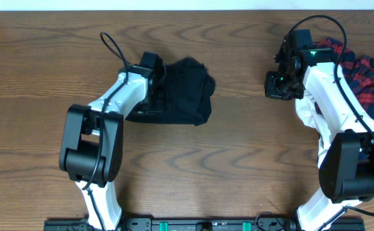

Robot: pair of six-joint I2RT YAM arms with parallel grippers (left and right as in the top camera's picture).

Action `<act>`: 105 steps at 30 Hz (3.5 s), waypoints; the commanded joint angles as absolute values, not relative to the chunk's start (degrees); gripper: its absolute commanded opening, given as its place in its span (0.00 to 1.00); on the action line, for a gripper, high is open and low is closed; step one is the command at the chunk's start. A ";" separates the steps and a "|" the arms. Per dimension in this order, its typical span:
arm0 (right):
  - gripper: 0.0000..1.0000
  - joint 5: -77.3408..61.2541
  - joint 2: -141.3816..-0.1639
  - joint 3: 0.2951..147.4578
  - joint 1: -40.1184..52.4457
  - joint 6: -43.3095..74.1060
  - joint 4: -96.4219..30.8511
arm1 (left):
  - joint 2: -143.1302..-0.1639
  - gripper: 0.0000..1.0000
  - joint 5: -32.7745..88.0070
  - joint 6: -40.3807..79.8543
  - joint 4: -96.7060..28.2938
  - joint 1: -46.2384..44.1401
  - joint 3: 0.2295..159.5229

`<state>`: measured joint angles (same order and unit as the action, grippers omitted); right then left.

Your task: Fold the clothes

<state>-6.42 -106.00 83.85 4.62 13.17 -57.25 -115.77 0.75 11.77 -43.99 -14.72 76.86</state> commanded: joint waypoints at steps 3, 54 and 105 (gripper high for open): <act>0.09 -6.46 -105.43 84.38 5.06 12.62 -57.17 | -118.89 0.06 5.56 11.66 -47.90 -14.37 75.22; 0.09 -6.48 -105.43 84.38 5.06 12.80 -56.90 | -116.51 0.06 11.35 13.32 -44.51 -14.79 75.77; 0.09 -6.70 -105.43 84.38 5.32 12.29 -56.73 | -112.92 0.06 10.07 16.21 -37.17 -25.61 75.79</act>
